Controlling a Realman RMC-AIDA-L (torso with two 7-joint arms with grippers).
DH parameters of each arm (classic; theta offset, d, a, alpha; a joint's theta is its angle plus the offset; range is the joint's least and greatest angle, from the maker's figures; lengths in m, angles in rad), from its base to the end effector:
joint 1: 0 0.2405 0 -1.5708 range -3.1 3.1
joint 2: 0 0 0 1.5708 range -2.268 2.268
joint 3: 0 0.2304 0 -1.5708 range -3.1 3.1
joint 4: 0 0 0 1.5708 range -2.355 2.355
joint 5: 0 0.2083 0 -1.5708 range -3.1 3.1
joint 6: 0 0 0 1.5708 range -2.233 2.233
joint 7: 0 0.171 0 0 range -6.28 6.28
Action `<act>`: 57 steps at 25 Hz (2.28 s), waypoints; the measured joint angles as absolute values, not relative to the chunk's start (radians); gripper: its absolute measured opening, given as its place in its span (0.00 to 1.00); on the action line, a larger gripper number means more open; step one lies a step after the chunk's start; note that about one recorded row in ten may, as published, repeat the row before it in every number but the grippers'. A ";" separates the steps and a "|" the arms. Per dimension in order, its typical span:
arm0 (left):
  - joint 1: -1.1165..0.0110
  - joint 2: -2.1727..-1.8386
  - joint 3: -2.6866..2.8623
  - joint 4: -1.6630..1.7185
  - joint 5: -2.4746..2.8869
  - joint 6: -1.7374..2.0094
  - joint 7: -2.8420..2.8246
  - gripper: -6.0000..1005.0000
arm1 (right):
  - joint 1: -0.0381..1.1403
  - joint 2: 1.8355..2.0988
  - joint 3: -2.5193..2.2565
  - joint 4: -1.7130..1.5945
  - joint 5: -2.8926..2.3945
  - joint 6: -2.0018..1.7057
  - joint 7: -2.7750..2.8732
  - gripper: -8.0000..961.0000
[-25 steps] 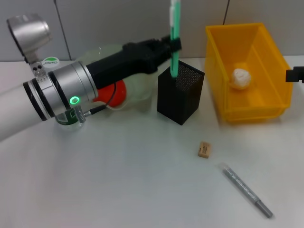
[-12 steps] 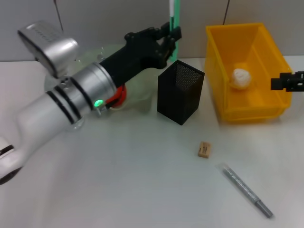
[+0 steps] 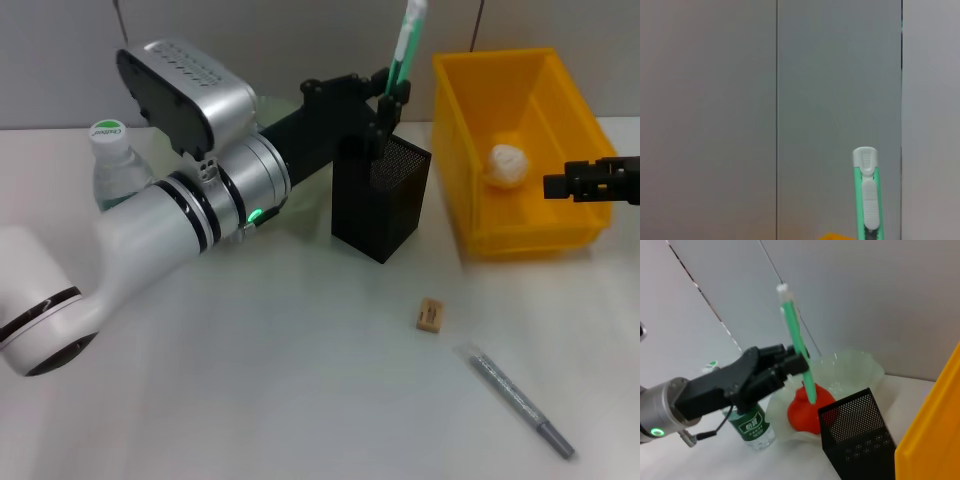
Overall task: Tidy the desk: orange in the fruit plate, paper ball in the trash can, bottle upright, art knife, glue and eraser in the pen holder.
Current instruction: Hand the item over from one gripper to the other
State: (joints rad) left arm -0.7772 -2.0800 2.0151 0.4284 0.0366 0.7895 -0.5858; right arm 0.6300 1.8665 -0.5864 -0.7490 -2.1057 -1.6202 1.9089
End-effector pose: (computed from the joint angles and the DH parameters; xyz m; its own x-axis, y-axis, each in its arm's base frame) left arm -0.1049 0.4132 -0.0892 0.7248 -0.0052 0.6890 0.4531 -0.7498 -0.4822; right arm 0.2364 0.3734 0.0933 0.6483 -0.5949 -0.4751 -0.7223 -0.6780 -0.1367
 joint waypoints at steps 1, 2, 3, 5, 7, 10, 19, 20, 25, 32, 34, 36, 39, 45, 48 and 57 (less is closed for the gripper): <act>-0.779 -2.080 2.020 0.429 0.036 0.778 -0.584 0.20 | 0.631 1.868 -0.586 -0.749 -2.106 -1.617 1.909 0.77; -0.779 -2.080 2.022 0.429 0.036 0.775 -0.583 0.20 | 0.632 1.869 -0.586 -0.749 -2.106 -1.614 1.909 0.77; -0.779 -2.080 2.024 0.427 0.035 0.772 -0.582 0.20 | 0.634 1.870 -0.586 -0.748 -2.106 -1.612 1.909 0.77; -0.779 -2.080 2.025 0.422 0.034 0.769 -0.580 0.20 | 0.640 1.873 -0.586 -0.747 -2.107 -1.611 1.909 0.77; -0.779 -2.080 2.025 0.419 0.033 0.763 -0.580 0.20 | 0.646 1.877 -0.586 -0.745 -2.114 -1.611 1.908 0.77; -0.776 -2.080 2.025 0.417 0.032 0.744 -0.580 0.20 | 0.654 1.883 -0.586 -0.745 -2.131 -1.609 1.904 0.77; -0.770 -2.080 2.048 0.418 -0.031 0.744 -0.580 0.20 | 0.667 1.889 -0.588 -0.742 -2.143 -1.600 1.902 0.77; -0.769 -2.080 2.053 0.419 -0.039 0.746 -0.580 0.20 | 0.668 1.891 -0.588 -0.742 -2.143 -1.600 1.901 0.77; -0.772 -2.080 2.070 0.420 -0.047 0.746 -0.580 0.20 | 0.671 1.898 -0.587 -0.742 -2.145 -1.600 1.901 0.77; -0.771 -2.080 2.077 0.425 -0.048 0.751 -0.578 0.20 | 0.672 1.905 -0.587 -0.743 -2.145 -1.600 1.898 0.77; -0.771 -2.080 2.077 0.425 -0.048 0.753 -0.578 0.20 | 0.672 1.905 -0.587 -0.743 -2.145 -1.600 1.898 0.77; -0.772 -2.080 2.077 0.426 -0.048 0.754 -0.578 0.20 | 0.672 1.905 -0.587 -0.743 -2.145 -1.600 1.896 0.77; -0.771 -2.080 2.077 0.428 -0.048 0.756 -0.578 0.20 | 0.672 1.907 -0.588 -0.745 -2.144 -1.600 1.886 0.77; -0.723 -2.080 2.080 0.428 -0.047 0.817 -0.579 0.20 | 0.636 1.943 -0.555 -0.748 -2.061 -1.600 1.748 0.77; -0.667 -2.080 2.090 0.428 -0.042 0.894 -0.572 0.20 | 0.604 1.964 -0.550 -0.730 -1.976 -1.600 1.647 0.77; -0.504 -2.080 2.211 0.440 -0.037 1.060 -0.481 0.20 | 0.550 2.021 -0.554 -0.658 -1.802 -1.622 1.393 0.77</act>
State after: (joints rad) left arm -0.5044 -2.0801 2.2112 0.4403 -0.0373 1.0600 -0.4810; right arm 0.5503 2.0206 -0.5542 -0.6584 -1.8021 -1.6225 1.3932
